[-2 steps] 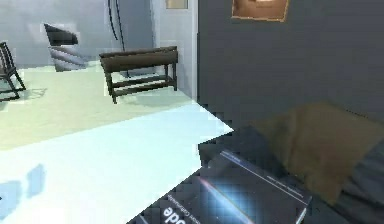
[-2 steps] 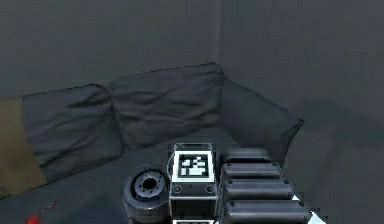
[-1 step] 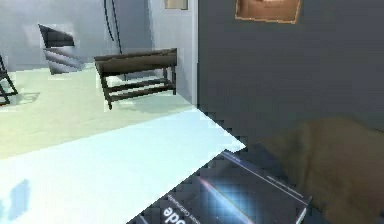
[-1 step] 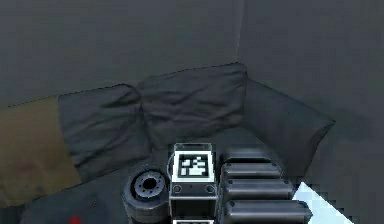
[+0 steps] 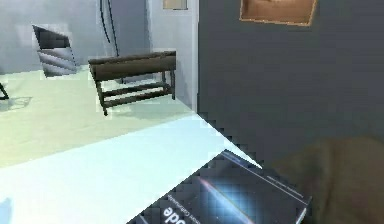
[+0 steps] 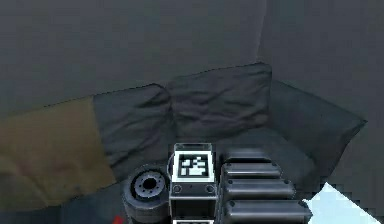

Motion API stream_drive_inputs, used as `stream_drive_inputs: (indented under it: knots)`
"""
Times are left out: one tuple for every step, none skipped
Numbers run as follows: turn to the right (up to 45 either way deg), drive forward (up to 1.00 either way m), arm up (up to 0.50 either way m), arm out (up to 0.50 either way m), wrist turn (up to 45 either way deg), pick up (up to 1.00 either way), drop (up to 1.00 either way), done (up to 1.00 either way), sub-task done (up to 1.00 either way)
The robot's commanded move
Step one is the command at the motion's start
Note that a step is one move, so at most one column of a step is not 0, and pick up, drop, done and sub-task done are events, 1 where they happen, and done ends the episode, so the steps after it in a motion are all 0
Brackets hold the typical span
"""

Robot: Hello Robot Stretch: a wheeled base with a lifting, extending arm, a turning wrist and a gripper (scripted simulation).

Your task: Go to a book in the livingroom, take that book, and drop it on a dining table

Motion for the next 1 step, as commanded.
stream_drive_inputs:
  knots:
    - [-45.0,0.00,0.00,0.00,0.0,0.00,0.00,0.00,0.00]
